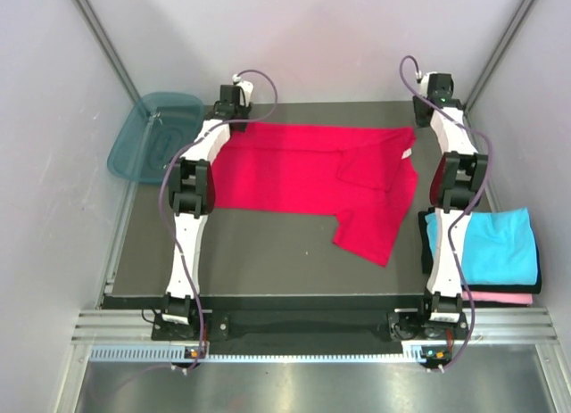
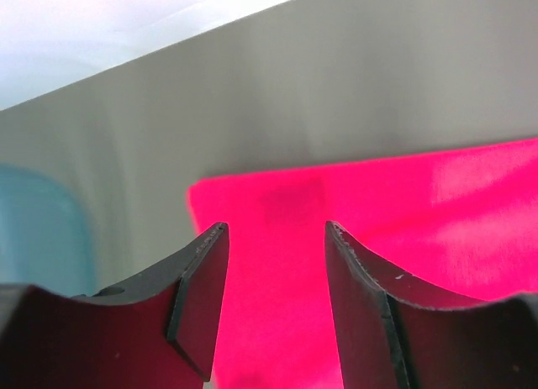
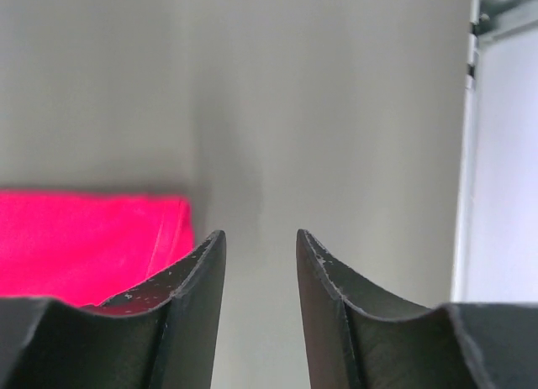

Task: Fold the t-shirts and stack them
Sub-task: Fold the tshirt

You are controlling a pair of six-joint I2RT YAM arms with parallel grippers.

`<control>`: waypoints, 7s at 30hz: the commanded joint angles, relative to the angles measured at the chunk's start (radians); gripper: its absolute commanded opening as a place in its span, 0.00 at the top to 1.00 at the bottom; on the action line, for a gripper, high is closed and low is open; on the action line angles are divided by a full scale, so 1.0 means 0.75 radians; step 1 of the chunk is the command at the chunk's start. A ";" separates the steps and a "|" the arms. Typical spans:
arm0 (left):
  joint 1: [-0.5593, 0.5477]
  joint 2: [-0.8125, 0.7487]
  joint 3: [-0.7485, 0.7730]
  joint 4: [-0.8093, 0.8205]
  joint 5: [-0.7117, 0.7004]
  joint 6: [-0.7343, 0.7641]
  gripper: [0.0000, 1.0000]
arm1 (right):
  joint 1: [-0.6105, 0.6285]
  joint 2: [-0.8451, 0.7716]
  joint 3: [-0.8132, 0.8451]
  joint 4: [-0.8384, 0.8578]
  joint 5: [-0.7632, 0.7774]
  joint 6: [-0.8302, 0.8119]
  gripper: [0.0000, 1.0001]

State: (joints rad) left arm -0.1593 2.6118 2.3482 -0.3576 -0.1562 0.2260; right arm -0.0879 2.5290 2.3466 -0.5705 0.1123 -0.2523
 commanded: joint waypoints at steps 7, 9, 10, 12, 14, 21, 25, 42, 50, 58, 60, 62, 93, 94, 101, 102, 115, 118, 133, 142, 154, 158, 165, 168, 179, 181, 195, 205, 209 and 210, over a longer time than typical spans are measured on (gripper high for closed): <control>-0.023 -0.782 -0.541 -0.051 0.245 0.011 0.45 | 0.039 -0.874 -0.834 -0.155 -0.767 -0.460 0.59; -0.021 -0.862 -0.680 -0.122 0.288 -0.013 0.44 | 0.090 -1.056 -1.007 -0.196 -0.794 -0.561 0.59; -0.019 -0.915 -0.703 -0.169 0.308 -0.029 0.44 | 0.107 -1.111 -1.168 -0.205 -0.806 -0.622 0.59; -0.017 -0.960 -0.787 -0.300 0.355 -0.082 0.46 | 0.180 -1.274 -1.310 -0.227 -0.808 -0.688 0.59; -0.015 -1.062 -0.947 -0.333 0.431 -0.148 0.48 | 0.252 -1.381 -1.502 -0.219 -0.790 -0.735 0.59; -0.004 -1.422 -1.361 -0.368 0.501 -0.154 0.50 | 0.530 -1.909 -1.997 -0.184 -0.674 -0.827 0.58; 0.024 -1.547 -1.484 -0.370 0.499 -0.160 0.53 | 0.643 -2.071 -2.190 -0.237 -0.584 -0.935 0.58; 0.137 -1.656 -1.711 -0.370 0.462 -0.197 0.53 | 0.651 -2.032 -2.346 -0.299 -0.532 -1.179 0.59; 0.171 -1.646 -1.718 -0.360 0.454 -0.199 0.54 | 0.672 -1.914 -2.323 -0.303 -0.569 -1.214 0.61; 0.202 -1.640 -1.746 -0.341 0.437 -0.199 0.54 | 0.696 -1.838 -2.339 -0.280 -0.573 -1.232 0.63; 0.204 -1.640 -1.748 -0.343 0.445 -0.211 0.54 | 0.700 -1.820 -2.347 -0.266 -0.571 -1.234 0.68; 0.241 -1.633 -1.746 -0.358 0.474 -0.232 0.54 | 0.708 -1.797 -2.354 -0.250 -0.569 -1.232 0.74; 0.433 -1.227 -1.552 -0.421 0.640 -0.441 0.60 | 0.717 -2.079 -2.174 -0.395 -0.540 -1.005 1.00; 0.435 -1.212 -1.528 -0.421 0.640 -0.432 0.61 | 0.719 -2.077 -2.174 -0.389 -0.538 -1.005 1.00; 0.435 -1.108 -1.460 -0.390 0.615 -0.422 0.61 | 0.716 -2.075 -2.172 -0.370 -0.538 -0.999 1.00; 0.433 -1.098 -1.448 -0.384 0.603 -0.420 0.60 | 0.714 -2.075 -2.170 -0.370 -0.536 -0.997 1.00; 0.386 -0.967 -1.399 -0.382 0.589 -0.377 0.62 | 0.712 -2.085 -2.182 -0.358 -0.520 -0.991 1.00; 0.374 -0.967 -1.417 -0.384 0.593 -0.373 0.62 | 0.710 -2.088 -2.188 -0.346 -0.522 -0.981 1.00; 0.366 -0.966 -1.360 -0.400 0.538 -0.334 1.00 | 0.659 -2.073 -2.131 -0.307 -0.512 -0.895 1.00; 0.356 -1.032 -1.215 -0.468 0.629 -0.271 1.00 | 0.526 -2.073 -1.947 -0.293 -0.522 -0.768 1.00; 0.278 -0.918 -0.947 -0.474 0.738 -0.314 1.00 | 0.440 -1.801 -1.648 -0.019 -0.393 -0.647 1.00; 0.276 -0.860 -0.834 -0.468 0.705 -0.314 1.00 | 0.406 -1.677 -1.546 0.071 -0.354 -0.643 1.00; 0.276 -0.697 -0.597 -0.480 0.671 -0.273 1.00 | 0.350 -1.383 -1.311 0.165 -0.328 -0.602 1.00; 0.276 -0.632 -0.507 -0.474 0.673 -0.258 1.00 | 0.342 -1.248 -1.180 0.188 -0.313 -0.588 1.00; 0.253 -0.398 -0.243 -0.427 0.581 -0.236 1.00 | 0.328 -0.742 -0.703 0.251 -0.244 -0.553 1.00; 0.251 -0.384 -0.229 -0.413 0.550 -0.236 1.00 | 0.326 -0.693 -0.628 0.251 -0.234 -0.549 1.00; 0.229 -0.343 -0.194 -0.372 0.431 -0.240 1.00 | 0.318 -0.486 -0.417 0.284 -0.199 -0.535 1.00; 0.165 -0.461 -0.226 -0.313 0.159 -0.287 0.57 | 0.318 -0.459 -0.388 0.378 -0.003 -0.404 0.65; 0.153 -0.645 -0.416 -0.325 0.275 -0.244 0.57 | 0.318 -0.694 -0.627 0.431 -0.062 -0.373 0.61; 0.151 -0.656 -0.469 -0.341 0.310 -0.216 0.57 | 0.316 -0.721 -0.692 0.417 -0.090 -0.373 0.60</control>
State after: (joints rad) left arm -0.0357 2.2665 2.0674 -0.6373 0.0200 0.0261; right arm 0.1593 2.1487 1.8977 -0.3145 0.0628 -0.5747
